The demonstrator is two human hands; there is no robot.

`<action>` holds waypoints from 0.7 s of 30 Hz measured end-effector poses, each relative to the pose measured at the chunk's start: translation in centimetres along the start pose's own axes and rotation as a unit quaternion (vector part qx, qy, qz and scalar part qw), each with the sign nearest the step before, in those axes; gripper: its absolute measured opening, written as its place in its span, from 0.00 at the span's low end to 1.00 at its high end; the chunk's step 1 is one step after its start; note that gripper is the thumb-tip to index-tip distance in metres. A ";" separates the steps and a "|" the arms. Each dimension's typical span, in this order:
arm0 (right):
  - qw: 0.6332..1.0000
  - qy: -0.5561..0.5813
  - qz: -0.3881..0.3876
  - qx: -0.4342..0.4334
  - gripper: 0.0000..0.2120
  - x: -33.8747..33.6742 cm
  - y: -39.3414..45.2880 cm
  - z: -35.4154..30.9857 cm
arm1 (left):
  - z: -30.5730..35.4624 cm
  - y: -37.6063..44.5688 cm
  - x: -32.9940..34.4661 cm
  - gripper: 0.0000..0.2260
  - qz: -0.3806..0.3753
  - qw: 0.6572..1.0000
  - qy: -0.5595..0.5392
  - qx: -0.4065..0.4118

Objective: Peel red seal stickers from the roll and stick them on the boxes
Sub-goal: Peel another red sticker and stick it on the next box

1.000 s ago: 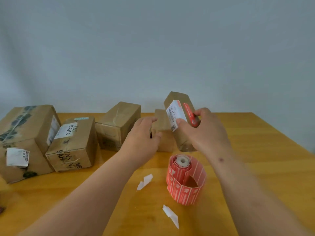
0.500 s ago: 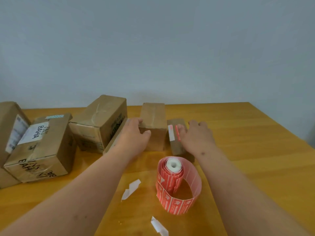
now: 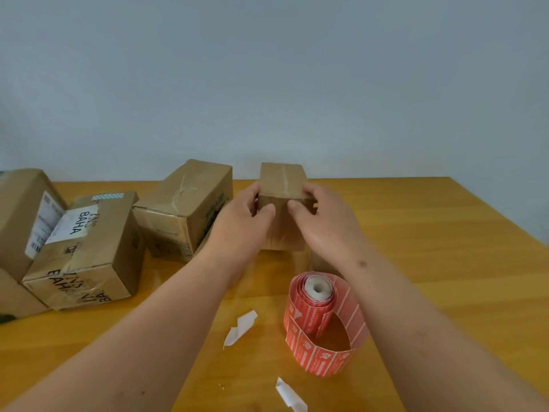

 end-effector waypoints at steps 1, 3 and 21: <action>1.000 0.018 0.016 -0.009 0.24 -0.6 -0.4 -0.5 | 0.6 -0.4 -0.3 0.17 0.012 1.000 -0.013 0.011; 0.998 0.048 0.039 -0.027 0.25 -1.7 -1.4 -1.4 | 1.4 -1.1 -0.8 0.18 0.033 0.998 -0.031 0.031; 0.986 0.156 -0.010 -0.052 0.32 1.4 -10.7 -7.2 | 3.6 -14.0 -7.1 0.15 0.167 0.969 0.071 0.169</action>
Point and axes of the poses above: each hand's wrist, its own y-axis towards the middle knuckle, its own x-axis out of the palm, z = x × y, the point moved 6 cm from there along y, towards the middle knuckle, and after that the axes turned 11 degrees about -z, right-handed, at the moved point
